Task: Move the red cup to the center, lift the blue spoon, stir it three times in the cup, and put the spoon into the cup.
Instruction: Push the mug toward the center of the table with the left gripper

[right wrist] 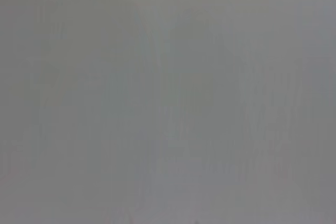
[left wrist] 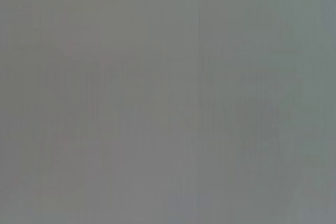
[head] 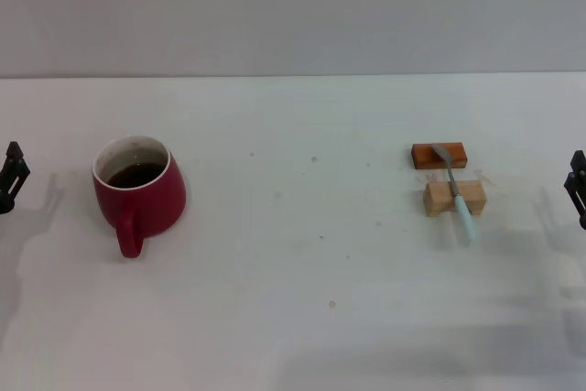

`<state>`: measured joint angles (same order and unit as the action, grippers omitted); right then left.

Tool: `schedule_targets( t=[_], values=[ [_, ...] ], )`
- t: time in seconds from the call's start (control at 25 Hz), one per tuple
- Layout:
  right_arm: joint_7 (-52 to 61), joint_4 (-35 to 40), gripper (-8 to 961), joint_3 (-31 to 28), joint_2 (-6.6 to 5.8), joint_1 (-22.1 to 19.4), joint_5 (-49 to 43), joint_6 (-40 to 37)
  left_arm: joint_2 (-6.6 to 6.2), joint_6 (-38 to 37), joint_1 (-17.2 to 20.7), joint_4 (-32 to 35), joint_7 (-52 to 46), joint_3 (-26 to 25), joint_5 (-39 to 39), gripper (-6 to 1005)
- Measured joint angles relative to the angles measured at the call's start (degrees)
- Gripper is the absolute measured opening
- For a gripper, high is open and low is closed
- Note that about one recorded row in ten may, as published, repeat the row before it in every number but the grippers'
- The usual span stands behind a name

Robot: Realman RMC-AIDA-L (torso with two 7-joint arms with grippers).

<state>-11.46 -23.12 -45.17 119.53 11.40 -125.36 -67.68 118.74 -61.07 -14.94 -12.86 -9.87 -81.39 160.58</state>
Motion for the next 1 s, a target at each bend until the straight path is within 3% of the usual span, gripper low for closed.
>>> schedule_targets(
  t=[0.72, 0.96, 1.0],
  values=[
    [0.0, -0.2, 738, 0.0, -0.07, 0.1, -0.1, 0.0, -0.03, 0.2, -0.3, 0.3, -0.1, 1.0, 0.1, 796],
    [0.0, -0.2, 738, 0.0, -0.09, 0.3, -0.1, 0.0, 0.03, 0.2, -0.6, 0.3, 1.7, 1.0, 0.1, 562],
    [0.0, -0.2, 738, 0.0, -0.09, 0.3, -0.1, 0.0, 0.09, 0.2, -0.7, 0.3, 2.7, 1.0, 0.1, 451]
  ],
)
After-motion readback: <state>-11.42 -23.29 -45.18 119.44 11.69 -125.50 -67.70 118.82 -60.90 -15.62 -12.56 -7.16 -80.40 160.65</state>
